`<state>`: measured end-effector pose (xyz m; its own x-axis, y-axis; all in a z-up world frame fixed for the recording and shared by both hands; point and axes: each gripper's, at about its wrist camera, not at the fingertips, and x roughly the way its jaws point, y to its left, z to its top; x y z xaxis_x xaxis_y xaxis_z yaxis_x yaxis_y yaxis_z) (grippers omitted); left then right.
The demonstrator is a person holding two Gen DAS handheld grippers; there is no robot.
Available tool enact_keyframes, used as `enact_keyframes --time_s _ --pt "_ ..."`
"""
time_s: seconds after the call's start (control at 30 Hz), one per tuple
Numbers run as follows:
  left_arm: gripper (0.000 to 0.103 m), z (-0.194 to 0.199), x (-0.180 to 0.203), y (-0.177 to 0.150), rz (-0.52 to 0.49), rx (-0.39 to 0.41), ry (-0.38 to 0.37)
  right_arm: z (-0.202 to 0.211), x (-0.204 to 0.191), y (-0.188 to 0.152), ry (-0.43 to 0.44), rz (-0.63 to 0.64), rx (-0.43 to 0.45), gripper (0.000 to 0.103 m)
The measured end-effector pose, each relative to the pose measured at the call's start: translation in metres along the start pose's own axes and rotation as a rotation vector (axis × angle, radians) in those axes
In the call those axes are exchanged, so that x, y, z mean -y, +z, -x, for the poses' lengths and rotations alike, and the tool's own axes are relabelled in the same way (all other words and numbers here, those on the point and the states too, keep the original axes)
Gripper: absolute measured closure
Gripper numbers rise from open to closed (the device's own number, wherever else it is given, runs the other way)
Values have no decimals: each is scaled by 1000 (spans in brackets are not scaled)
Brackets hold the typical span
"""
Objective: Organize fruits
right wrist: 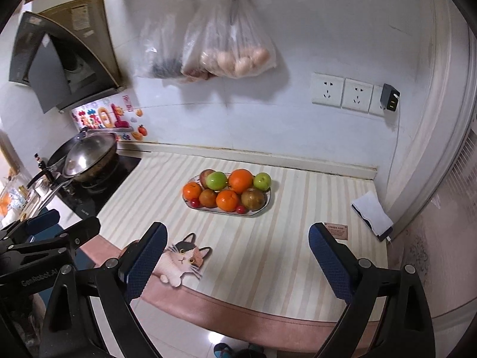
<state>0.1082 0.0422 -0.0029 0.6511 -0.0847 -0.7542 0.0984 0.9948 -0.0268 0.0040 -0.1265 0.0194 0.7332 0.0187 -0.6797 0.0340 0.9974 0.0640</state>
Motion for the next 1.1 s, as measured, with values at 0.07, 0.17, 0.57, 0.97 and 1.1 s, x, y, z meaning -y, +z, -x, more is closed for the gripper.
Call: enact_keyframes --time_s 0.07,0.17,0.57,0.97,1.1 --pt "9 4 2 -2 -1 1 5 5 0 -1 11 0 -3 5" --pt "9 7 4 -5 3 0 -1 8 2 -2 20 6 -9 5" --pt "1 -29 10 5 28 -23 53 -29 14 19 6 9 -9 2" --pt "1 -84 7 24 38 -79 108 -106 23 42 -11 4 -63 2" --pt "1 -101 10 31 26 -95 119 -133 24 44 -18 7 -95 2"
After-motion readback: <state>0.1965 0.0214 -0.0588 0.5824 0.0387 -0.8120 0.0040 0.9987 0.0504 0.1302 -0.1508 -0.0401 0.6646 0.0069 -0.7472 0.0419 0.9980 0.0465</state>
